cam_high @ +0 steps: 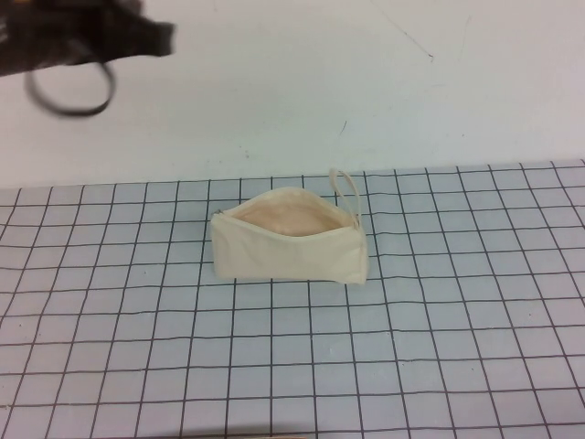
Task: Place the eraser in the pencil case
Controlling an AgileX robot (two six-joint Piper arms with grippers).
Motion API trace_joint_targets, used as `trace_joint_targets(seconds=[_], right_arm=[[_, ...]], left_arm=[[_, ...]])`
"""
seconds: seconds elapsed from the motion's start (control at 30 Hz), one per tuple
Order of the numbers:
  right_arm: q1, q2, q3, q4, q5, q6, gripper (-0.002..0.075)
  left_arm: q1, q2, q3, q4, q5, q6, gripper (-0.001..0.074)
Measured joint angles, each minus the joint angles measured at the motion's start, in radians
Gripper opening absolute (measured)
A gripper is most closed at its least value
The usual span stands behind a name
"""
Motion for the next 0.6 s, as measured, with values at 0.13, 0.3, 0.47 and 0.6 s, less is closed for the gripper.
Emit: trace_joint_targets(seconds=[0.13,0.3,0.47,0.6], right_arm=[[0.000,0.000,0.000,0.000,0.000,0.000,-0.0001],[0.000,0.000,0.000,0.000,0.000,0.000,-0.0001],[0.000,0.000,0.000,0.000,0.000,0.000,-0.0001],[0.000,0.000,0.000,0.000,0.000,0.000,-0.0001]], left_arm=[[0.000,-0.187,0.190,0.242,-0.036,-0.203,0.0000],[0.000,-0.394,0.455,0.436,-0.089,-0.424,0.0000],[0.000,-0.646,0.766,0.496,-0.281,-0.519,0.0000],[0.000,-0.837,0.947,0.517,-0.268,-0.557,-0.0001]])
